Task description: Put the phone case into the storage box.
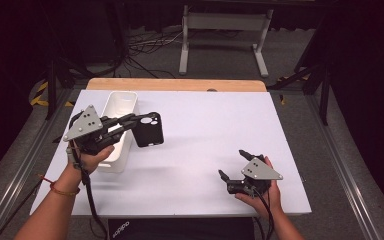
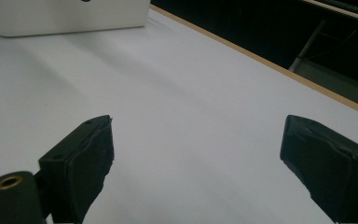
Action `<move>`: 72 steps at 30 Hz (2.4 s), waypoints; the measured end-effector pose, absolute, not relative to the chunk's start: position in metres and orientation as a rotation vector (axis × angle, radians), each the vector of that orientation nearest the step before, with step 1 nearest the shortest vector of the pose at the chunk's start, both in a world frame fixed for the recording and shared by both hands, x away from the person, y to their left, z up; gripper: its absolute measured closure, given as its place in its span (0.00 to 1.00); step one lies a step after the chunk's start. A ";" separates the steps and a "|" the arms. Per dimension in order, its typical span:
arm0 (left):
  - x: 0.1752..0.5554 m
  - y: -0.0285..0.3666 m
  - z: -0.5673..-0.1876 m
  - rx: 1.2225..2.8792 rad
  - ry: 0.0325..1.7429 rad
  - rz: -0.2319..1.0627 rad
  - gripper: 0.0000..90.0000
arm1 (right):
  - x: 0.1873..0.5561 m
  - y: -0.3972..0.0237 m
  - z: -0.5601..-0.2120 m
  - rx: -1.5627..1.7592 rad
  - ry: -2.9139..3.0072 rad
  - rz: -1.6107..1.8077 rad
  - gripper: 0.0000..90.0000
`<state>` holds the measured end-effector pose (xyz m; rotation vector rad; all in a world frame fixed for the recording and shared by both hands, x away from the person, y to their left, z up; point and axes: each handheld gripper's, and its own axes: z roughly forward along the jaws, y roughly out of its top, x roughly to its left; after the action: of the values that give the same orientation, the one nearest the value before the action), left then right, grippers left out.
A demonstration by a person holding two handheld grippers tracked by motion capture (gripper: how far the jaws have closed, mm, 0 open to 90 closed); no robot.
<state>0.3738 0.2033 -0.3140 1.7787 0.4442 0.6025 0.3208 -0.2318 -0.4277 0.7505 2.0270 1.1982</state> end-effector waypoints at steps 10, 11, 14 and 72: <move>0.380 0.220 -0.312 1.774 0.464 0.619 0.90 | 0.322 -0.230 -0.430 0.751 2.044 1.198 0.12; 0.380 0.220 -0.311 1.775 0.466 0.620 0.90 | 0.322 -0.230 -0.430 0.753 2.044 1.199 0.12; 0.380 0.222 -0.309 1.761 0.468 0.625 0.90 | 0.323 -0.230 -0.431 0.756 2.044 1.198 0.12; 0.483 0.291 -0.317 1.794 0.612 0.726 0.90 | 0.330 -0.227 -0.437 0.806 2.067 1.219 0.12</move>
<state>0.4825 0.2906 -0.3171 1.7940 0.6121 0.7257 0.3298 -0.2270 -0.4367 0.8063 2.0670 1.2189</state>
